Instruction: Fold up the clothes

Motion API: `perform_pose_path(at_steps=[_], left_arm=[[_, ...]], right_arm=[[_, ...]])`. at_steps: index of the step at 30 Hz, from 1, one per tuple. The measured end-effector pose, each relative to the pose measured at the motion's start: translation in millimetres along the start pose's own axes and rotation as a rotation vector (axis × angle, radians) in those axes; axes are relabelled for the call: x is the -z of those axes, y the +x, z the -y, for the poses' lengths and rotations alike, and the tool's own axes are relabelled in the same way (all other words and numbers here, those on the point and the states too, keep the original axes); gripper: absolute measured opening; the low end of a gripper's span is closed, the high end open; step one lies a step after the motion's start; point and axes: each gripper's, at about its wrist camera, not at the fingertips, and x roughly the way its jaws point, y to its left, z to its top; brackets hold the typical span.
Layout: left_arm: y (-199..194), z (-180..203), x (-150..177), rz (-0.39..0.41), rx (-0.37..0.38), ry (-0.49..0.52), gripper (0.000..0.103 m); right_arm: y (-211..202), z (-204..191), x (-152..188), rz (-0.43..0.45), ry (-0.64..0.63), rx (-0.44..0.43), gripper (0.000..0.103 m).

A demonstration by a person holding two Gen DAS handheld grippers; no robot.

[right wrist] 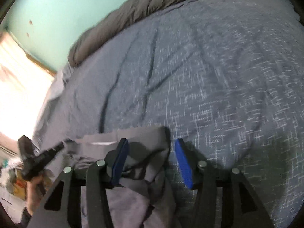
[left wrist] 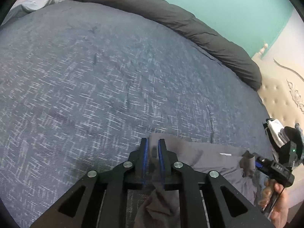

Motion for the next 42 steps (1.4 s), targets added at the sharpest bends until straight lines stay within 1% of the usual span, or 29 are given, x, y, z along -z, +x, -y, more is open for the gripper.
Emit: perform_pose_path(at_steps=[3,5,6,7,8,9,12,14,16,19,20,22,23,24,25,27,29,34,36,39,42], left_arm=[[-3.8,2.5,1.3,-0.003,0.016,0.017,0.016],[-6.0,6.3,1.9,-0.014,0.035,0.042,0.021],[-8.2,8.8,3.2,-0.023,0.045,0.055,0.027],[-8.1,11.3,4.0,-0.031,0.053,0.064,0.035],[-6.2,13.9,5.0,-0.037,0.056,0.07,0.037],[-4.0,16.4,6.3,-0.044,0.057,0.075,0.037],[3.9,20.5,6.4,-0.058,0.056,0.078,0.037],[5.3,23.3,5.5,-0.054,0.051,0.091,0.037],[8.6,22.7,2.4,-0.05,0.047,0.09,0.037],[14.1,19.7,-0.1,-0.056,0.046,0.079,0.036],[15.3,19.1,0.1,-0.06,0.052,0.077,0.035],[18.2,18.0,1.0,-0.072,0.066,0.071,0.02],[19.7,17.6,1.6,-0.078,0.069,0.068,0.016],[22.1,18.2,2.0,-0.082,0.07,0.067,0.007],[21.4,18.3,2.7,-0.08,0.068,0.068,0.003],[17.2,17.9,4.1,-0.072,0.063,0.07,0.003],[8.2,17.0,2.3,-0.045,0.054,0.069,0.003],[-23.3,12.1,-7.5,0.071,-0.001,0.063,0.003],[-33.6,8.4,-8.7,0.102,-0.013,0.055,0.002],[-36.0,4.8,-7.6,0.093,-0.014,0.048,0.003],[-33.4,2.4,-6.5,0.089,-0.019,0.039,0.003]], right_arm=[[5.5,0.7,0.5,-0.011,0.0,0.009,0.052],[5.0,1.9,0.4,-0.003,0.001,0.009,0.049],[4.2,2.6,1.0,0.002,0.0,0.011,0.043],[3.5,3.4,1.2,0.006,-0.001,0.013,0.041],[3.5,4.7,0.9,0.009,0.0,0.013,0.04],[4.0,6.0,0.6,0.011,0.002,0.01,0.037],[8.1,5.2,0.2,0.009,-0.003,0.004,0.019],[15.9,-3.1,0.4,0.008,-0.016,0.005,0.017],[15.5,-4.4,1.0,0.008,-0.027,0.0,0.01],[17.2,-6.1,1.5,0.009,-0.042,0.0,0.006],[16.3,-5.6,2.0,0.01,-0.043,-0.003,0.005],[12.7,-3.7,3.5,0.016,-0.047,-0.008,0.004],[11.4,-3.5,3.8,0.019,-0.049,-0.01,0.004],[9.7,-3.9,3.5,0.026,-0.05,-0.011,0.004],[7.3,-4.1,3.0,0.036,-0.051,-0.011,0.004],[2.4,-4.6,1.9,0.056,-0.051,-0.011,0.003],[-5.6,0.5,1.2,0.079,-0.047,-0.009,0.003],[-26.3,4.9,-5.0,0.17,-0.014,-0.011,0.003],[-35.0,7.0,-7.0,0.21,-0.002,-0.016,0.003],[-46.5,10.8,-9.8,0.267,0.015,-0.025,0.003],[-51.0,19.8,-9.7,0.287,0.042,-0.023,0.003]])
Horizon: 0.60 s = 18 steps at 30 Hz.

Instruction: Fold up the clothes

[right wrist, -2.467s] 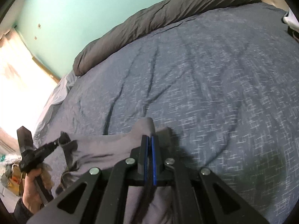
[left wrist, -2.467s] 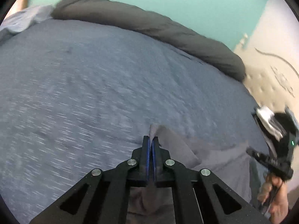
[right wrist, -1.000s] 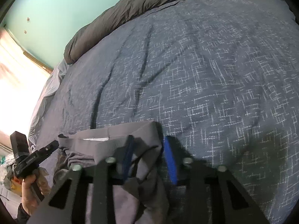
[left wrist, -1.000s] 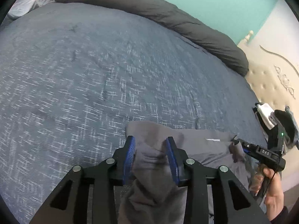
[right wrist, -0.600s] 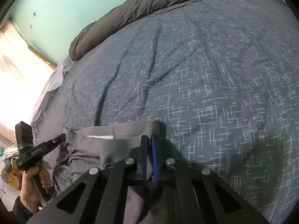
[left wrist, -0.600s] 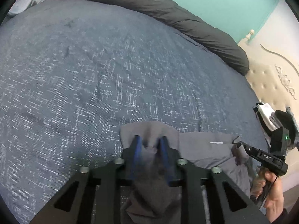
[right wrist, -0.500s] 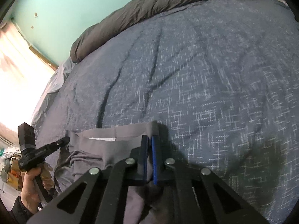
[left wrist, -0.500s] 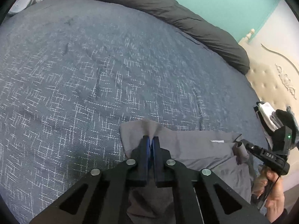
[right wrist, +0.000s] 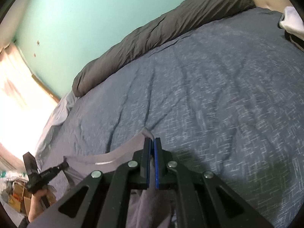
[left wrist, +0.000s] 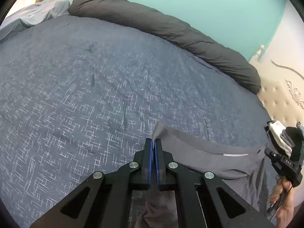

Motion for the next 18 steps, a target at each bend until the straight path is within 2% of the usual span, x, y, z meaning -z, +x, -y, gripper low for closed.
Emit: perform_pose_path(at_steps=[5,12,15,18], left_arm=[[19.4,12.2,-8.6,0.004,0.002,0.005,0.003],[22.8,14.5,-16.8,0.01,0.019,0.004,0.003],[28.2,17.0,-14.4,-0.016,0.018,0.013,0.003],[34.1,18.2,-12.0,-0.035,0.015,0.023,0.003]], right_arm=[[3.1,6.7,-0.7,0.001,0.015,0.006,0.003],[5.3,5.9,-5.6,0.017,0.003,-0.002,0.003],[18.8,11.9,-3.8,-0.04,0.022,0.02,0.004],[25.6,13.4,-1.5,-0.074,0.019,0.084,0.006]])
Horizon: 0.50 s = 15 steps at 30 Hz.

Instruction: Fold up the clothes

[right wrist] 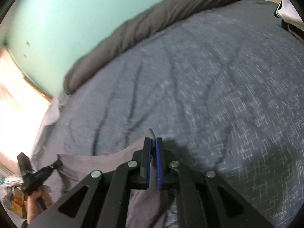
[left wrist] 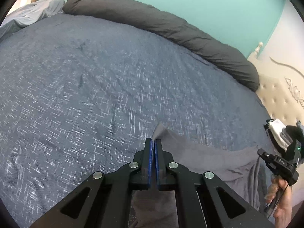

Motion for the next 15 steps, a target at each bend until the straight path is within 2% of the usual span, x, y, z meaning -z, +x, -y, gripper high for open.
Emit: perform_pose_path(at_steps=[2,3,4,6,10,15], left_arm=[[1.7,0.0,0.8,-0.004,-0.003,0.0,0.003],[2.4,-0.1,1.2,-0.005,-0.004,-0.001,0.003],[2.5,0.0,1.7,-0.005,-0.007,-0.001,0.003],[3.3,0.0,2.4,-0.006,-0.01,-0.001,0.003],[4.1,3.0,3.2,-0.007,-0.011,0.002,0.003],[4.2,10.0,5.5,-0.007,-0.009,0.015,0.003]], right_arm=[[-3.2,-1.8,-1.0,0.0,-0.012,0.03,0.016],[-7.0,-3.9,-1.8,0.006,-0.021,0.035,0.03],[-11.6,-7.0,-2.6,0.014,-0.034,0.041,0.04],[-16.6,-14.6,-2.3,0.011,-0.072,0.04,0.041],[-4.3,-34.1,9.8,-0.078,-0.198,0.051,0.041],[17.7,-33.0,23.4,-0.144,-0.24,0.113,0.041]])
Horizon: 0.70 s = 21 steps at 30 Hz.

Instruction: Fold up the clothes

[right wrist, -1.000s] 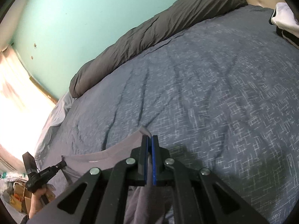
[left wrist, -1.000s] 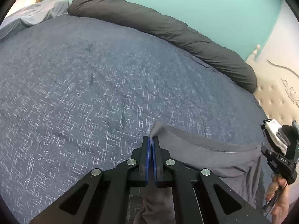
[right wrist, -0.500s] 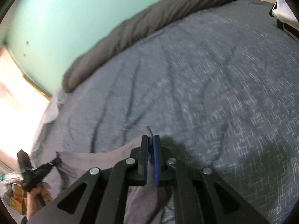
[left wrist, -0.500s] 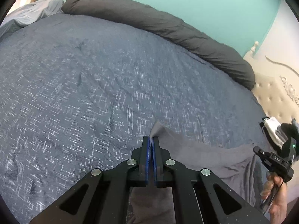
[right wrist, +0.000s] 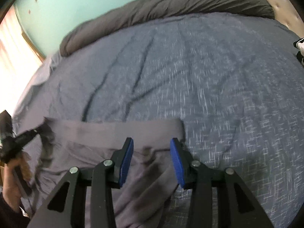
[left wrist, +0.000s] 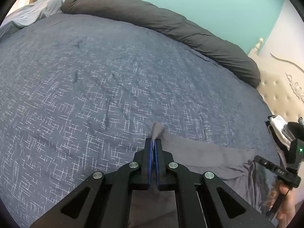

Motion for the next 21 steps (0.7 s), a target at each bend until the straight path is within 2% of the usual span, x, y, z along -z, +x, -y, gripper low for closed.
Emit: perform_pose_path(at_steps=[3,4,6,9,13,21], left_arm=[[2.9,0.0,0.2,-0.004,0.001,0.002,0.003],[3.5,-0.5,0.1,-0.005,0.001,0.002,0.003],[4.0,-1.8,-0.3,-0.006,0.0,0.002,0.003],[3.6,-4.7,-0.7,-0.006,0.0,-0.001,0.003],[2.8,-6.9,-0.1,-0.006,0.004,-0.003,0.003],[2.7,-8.7,-0.4,-0.006,0.011,-0.01,0.003]], right_arm=[[6.6,1.3,2.0,-0.022,-0.004,0.022,0.039],[7.5,0.9,4.6,-0.026,-0.014,0.042,0.028],[9.2,-1.1,5.4,-0.031,-0.024,0.066,0.014],[8.7,-2.2,5.2,-0.035,-0.039,0.067,0.005],[6.0,-7.3,6.6,-0.028,-0.06,0.068,0.002],[-17.5,8.4,1.8,0.046,0.017,0.018,0.002]])
